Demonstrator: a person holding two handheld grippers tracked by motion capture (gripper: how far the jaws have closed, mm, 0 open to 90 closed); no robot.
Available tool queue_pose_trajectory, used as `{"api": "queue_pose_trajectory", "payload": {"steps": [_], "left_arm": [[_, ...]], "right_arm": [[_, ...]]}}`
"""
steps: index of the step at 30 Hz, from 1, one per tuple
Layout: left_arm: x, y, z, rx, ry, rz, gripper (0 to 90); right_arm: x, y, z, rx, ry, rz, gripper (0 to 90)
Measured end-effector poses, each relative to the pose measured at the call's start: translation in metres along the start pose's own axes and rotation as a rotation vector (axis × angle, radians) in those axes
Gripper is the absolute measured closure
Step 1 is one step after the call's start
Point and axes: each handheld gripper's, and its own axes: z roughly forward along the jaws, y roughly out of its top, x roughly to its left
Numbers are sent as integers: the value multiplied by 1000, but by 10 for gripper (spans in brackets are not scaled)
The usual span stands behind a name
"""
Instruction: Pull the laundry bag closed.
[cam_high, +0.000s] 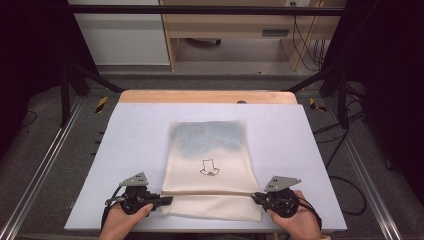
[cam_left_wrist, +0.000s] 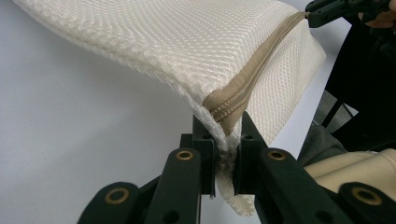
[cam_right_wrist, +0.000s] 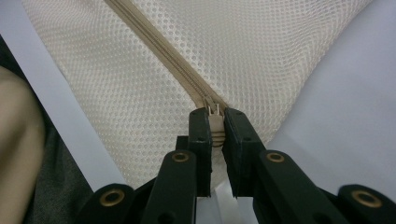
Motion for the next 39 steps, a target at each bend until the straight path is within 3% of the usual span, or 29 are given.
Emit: {"api": "queue_pose_trajectory", "payload": {"steps": [39], "left_arm": [[-1, 1, -2, -2, 3, 7, 817]], "right_arm": [[-3, -5, -2, 6, -6, 16, 821]]}}
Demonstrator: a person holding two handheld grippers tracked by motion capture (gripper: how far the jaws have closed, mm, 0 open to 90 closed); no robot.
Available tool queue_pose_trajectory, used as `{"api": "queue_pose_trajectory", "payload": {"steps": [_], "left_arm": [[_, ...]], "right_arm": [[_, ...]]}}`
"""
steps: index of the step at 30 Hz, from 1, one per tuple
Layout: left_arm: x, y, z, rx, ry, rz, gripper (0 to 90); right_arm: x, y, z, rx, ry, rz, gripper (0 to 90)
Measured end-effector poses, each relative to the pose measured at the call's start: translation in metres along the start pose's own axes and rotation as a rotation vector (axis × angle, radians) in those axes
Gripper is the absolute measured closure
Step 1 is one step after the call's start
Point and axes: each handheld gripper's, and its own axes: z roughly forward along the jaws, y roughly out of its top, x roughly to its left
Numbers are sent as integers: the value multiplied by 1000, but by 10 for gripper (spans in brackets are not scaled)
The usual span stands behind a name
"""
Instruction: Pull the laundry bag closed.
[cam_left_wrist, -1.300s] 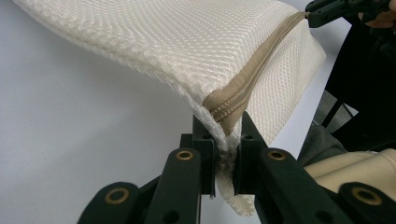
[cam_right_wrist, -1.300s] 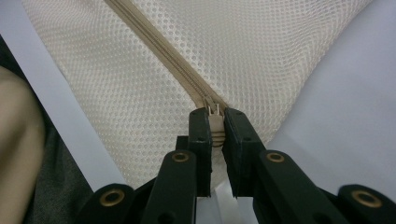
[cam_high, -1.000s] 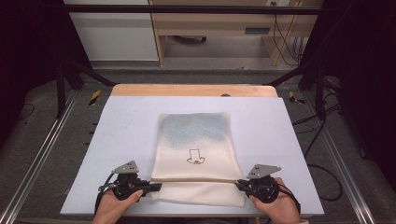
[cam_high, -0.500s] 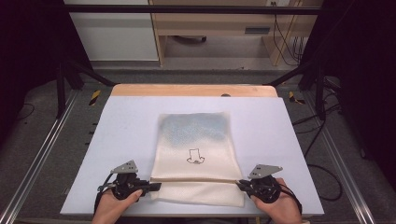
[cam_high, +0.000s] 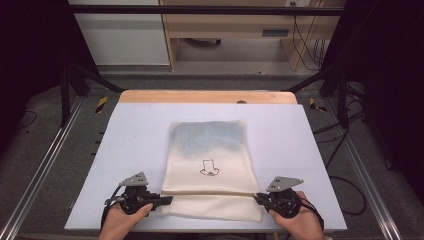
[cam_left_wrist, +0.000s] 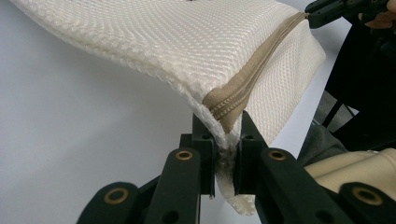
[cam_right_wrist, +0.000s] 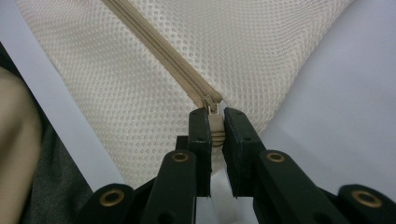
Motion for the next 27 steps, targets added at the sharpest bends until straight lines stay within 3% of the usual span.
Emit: {"api": "queue_pose_trajectory", "payload": {"steps": [18, 24, 27], "left_arm": [[-1, -1, 0, 22, 37, 12, 789], [-2, -1, -1, 14, 49, 10, 731], [-2, -1, -2, 8, 73, 12, 637]], "right_arm": [[4, -1, 3, 9, 9, 3, 816], [4, -1, 6, 21, 10, 5, 811], [5, -1, 7, 27, 18, 9, 763]]}}
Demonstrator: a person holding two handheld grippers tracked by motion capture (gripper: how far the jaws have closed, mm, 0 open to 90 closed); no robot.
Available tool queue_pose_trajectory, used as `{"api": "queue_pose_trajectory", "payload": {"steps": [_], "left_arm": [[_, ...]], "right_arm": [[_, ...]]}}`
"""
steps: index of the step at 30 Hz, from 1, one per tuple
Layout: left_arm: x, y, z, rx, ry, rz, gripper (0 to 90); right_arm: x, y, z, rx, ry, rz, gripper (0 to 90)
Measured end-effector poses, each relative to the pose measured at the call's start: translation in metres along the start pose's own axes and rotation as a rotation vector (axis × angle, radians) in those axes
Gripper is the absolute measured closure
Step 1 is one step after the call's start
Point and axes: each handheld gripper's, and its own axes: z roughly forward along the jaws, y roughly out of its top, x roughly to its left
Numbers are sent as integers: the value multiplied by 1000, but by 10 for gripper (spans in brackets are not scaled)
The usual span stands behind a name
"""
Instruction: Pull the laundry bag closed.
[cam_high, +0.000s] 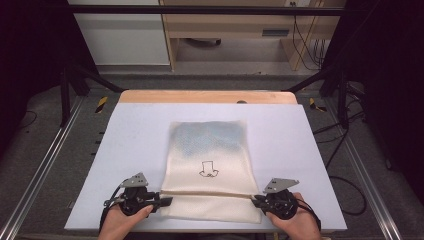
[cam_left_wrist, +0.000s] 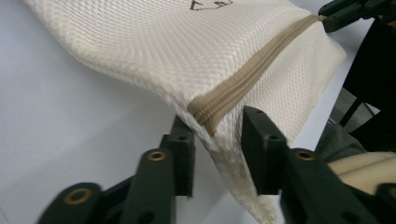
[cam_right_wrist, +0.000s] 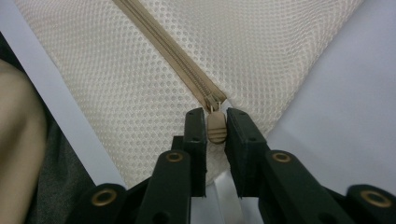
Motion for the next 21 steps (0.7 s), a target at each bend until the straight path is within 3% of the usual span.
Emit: {"api": "queue_pose_trajectory", "payload": {"steps": [3, 5, 8, 11, 14, 21], "left_arm": [[0, 1, -4, -21, 28, -10, 500], [0, 2, -7, -35, 59, -4, 410], [0, 4, -13, -64, 132, 13, 257], [1, 9, -18, -63, 202, 34, 166], [2, 19, -24, -68, 260, 56, 117], [8, 52, -31, -91, 287, 56, 81]], "right_arm": [[1, 2, 2, -8, -12, 3, 603], [2, 5, 3, -31, -28, 14, 445], [6, 14, 6, -66, -52, 39, 247], [7, 25, 8, -80, -86, 46, 136], [4, 41, 7, -108, -112, 84, 95], [-5, 74, 0, -147, -155, 105, 79]]}}
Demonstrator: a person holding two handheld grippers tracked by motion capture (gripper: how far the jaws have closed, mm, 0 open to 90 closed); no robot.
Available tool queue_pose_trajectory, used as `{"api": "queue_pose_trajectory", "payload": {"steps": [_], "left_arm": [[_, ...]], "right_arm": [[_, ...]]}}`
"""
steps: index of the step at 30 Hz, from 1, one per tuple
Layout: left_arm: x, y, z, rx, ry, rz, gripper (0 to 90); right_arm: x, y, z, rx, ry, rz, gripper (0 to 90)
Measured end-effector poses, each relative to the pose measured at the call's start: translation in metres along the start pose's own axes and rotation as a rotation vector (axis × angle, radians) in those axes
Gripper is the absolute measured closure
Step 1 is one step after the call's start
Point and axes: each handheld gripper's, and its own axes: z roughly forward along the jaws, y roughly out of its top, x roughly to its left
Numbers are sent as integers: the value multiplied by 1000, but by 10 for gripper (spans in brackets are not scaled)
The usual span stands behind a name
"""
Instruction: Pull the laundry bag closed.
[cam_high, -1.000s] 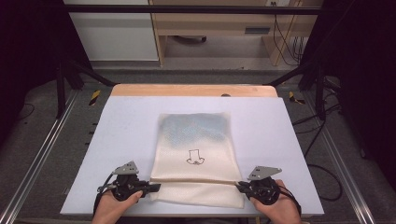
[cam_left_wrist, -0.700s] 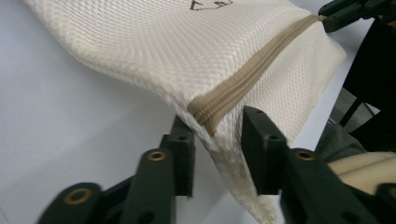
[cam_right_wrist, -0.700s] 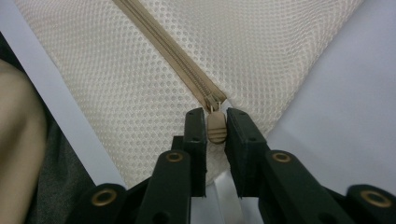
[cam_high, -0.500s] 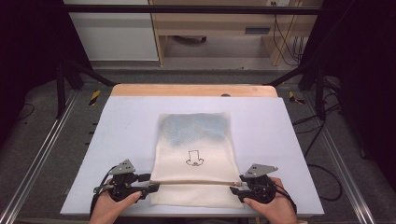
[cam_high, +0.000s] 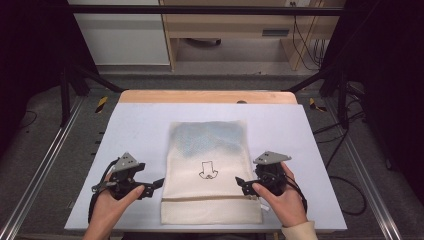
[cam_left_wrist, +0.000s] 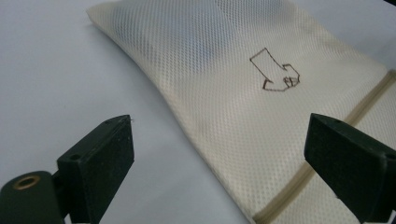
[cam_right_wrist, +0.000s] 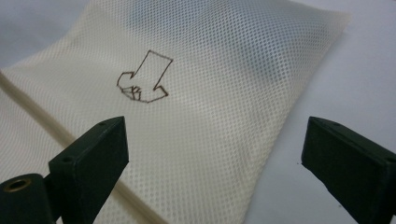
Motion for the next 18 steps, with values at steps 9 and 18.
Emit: {"api": "queue_pose_trajectory", "payload": {"steps": [9, 18], "left_arm": [[15, 31, 7, -30, 51, 3, 52], [31, 21, -10, -68, 111, 9, 41]], "right_arm": [[-13, 32, 7, -54, -26, 40, 78], [-28, 32, -3, -126, -65, 76, 81]]}}
